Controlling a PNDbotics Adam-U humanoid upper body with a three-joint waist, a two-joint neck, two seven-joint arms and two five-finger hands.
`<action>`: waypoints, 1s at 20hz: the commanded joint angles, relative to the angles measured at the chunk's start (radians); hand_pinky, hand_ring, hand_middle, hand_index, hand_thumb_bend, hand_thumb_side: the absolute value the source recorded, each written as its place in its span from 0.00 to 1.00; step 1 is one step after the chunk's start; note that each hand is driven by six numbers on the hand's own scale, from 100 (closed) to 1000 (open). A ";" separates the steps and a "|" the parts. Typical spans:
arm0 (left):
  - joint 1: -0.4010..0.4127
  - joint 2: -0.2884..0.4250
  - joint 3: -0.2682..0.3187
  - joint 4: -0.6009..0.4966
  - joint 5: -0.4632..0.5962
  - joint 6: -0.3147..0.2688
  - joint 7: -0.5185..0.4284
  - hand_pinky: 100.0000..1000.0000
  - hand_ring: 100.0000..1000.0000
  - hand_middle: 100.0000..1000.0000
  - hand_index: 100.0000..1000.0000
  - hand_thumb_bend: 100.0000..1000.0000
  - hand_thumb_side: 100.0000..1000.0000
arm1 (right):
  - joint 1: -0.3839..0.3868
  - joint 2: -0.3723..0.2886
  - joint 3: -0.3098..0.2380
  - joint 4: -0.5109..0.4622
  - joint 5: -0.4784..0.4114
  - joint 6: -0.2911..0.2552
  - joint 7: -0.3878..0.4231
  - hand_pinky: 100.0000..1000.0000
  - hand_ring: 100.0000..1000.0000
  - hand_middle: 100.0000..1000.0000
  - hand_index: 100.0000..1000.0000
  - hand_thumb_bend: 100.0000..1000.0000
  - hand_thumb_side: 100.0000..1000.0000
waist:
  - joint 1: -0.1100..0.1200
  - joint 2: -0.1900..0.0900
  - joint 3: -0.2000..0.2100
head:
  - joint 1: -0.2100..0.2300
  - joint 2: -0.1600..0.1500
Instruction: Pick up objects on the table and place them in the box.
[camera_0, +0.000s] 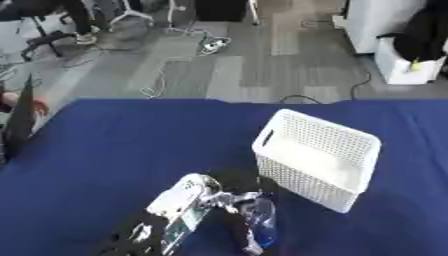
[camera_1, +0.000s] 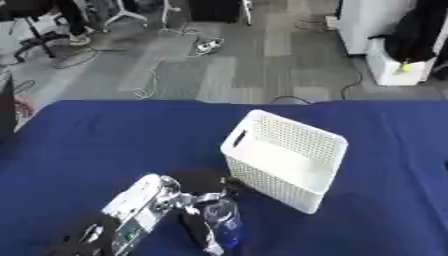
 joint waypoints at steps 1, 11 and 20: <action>-0.015 0.032 0.000 -0.074 0.021 0.017 -0.024 1.00 0.91 0.95 0.96 0.58 0.53 | -0.006 -0.011 -0.013 -0.012 -0.002 -0.001 0.002 0.52 0.56 0.55 0.68 0.00 0.79 | -0.003 -0.014 0.002 | 0.005 -0.006; -0.023 0.047 -0.002 -0.206 0.024 0.078 -0.095 1.00 0.92 0.96 0.97 0.59 0.53 | -0.005 -0.012 -0.013 -0.012 -0.004 0.000 0.003 0.52 0.56 0.55 0.68 0.00 0.79 | -0.002 -0.018 0.005 | 0.005 -0.007; -0.015 0.018 -0.007 -0.087 -0.048 0.048 -0.048 1.00 0.93 0.96 0.97 0.61 0.55 | -0.008 -0.009 -0.012 -0.012 -0.006 -0.002 0.008 0.52 0.56 0.55 0.68 0.00 0.79 | -0.004 -0.009 -0.003 | 0.013 -0.015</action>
